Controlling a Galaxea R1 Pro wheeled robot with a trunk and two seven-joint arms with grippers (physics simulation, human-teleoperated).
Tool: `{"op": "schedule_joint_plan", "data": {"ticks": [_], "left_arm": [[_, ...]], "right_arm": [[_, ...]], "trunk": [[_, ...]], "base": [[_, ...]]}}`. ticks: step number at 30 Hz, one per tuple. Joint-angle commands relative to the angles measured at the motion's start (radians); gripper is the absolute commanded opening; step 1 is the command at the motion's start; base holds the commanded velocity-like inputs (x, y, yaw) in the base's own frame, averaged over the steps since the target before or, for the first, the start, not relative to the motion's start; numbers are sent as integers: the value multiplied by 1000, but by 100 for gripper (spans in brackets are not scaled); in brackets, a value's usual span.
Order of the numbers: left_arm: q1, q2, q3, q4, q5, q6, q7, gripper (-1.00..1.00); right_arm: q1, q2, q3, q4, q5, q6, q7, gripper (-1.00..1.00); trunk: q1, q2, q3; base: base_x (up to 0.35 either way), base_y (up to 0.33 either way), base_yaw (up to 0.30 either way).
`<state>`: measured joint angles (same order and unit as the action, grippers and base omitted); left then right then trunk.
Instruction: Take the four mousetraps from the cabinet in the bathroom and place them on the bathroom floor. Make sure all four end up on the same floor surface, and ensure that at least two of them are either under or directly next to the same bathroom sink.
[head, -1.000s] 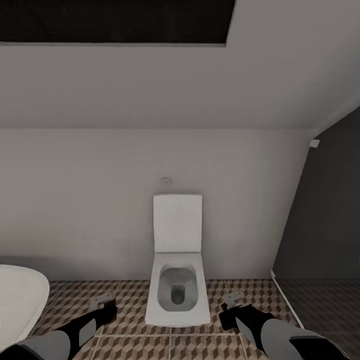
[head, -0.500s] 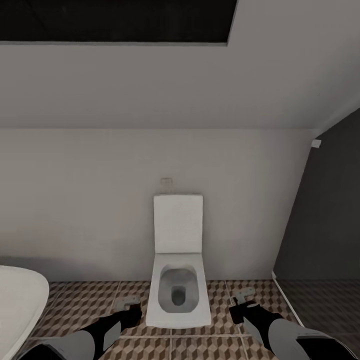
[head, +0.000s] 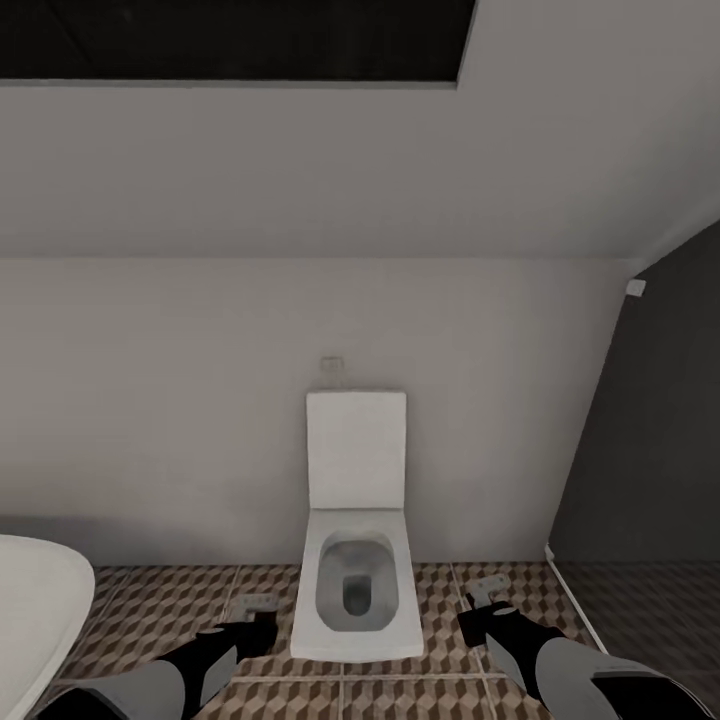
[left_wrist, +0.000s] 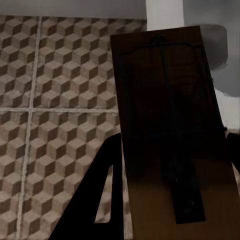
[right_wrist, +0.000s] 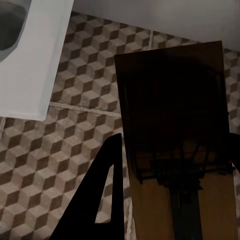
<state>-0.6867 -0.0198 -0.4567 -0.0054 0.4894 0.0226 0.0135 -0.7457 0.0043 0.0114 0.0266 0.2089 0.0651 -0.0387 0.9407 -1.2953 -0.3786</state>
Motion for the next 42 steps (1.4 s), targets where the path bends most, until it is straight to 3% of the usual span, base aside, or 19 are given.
{"op": "schedule_joint_plan", "data": {"ticks": [1, 8, 21, 36, 42], "left_arm": [[-1, 5, -8, -1, 6, 2, 6, -100], [-1, 30, -7, -3, 6, 3, 7, -100], [-1, 28, -2, -9, 7, 9, 9, -100], [-1, 26, -2, -10, 6, 6, 3, -100], [-1, 26, -2, -10, 6, 5, 5, -100]], "right_arm": [[-1, 0, 1, 2, 7, 2, -3, -100], [-1, 0, 1, 2, 6, 2, -3, -100], [-1, -2, 1, 1, 6, 5, -3, -100], [-1, 0, 1, 1, 7, 16, -1, -100], [-1, 0, 1, 1, 7, 16, -1, -100]], "trunk": [[0, -1, -1], [0, -1, -1], [0, -1, -1], [57, -106, -48], [57, -106, -48]], "base": [[0, 0, 0], [0, 0, 0], [0, 0, 0], [0, 0, 0], [0, 0, 0]]}}
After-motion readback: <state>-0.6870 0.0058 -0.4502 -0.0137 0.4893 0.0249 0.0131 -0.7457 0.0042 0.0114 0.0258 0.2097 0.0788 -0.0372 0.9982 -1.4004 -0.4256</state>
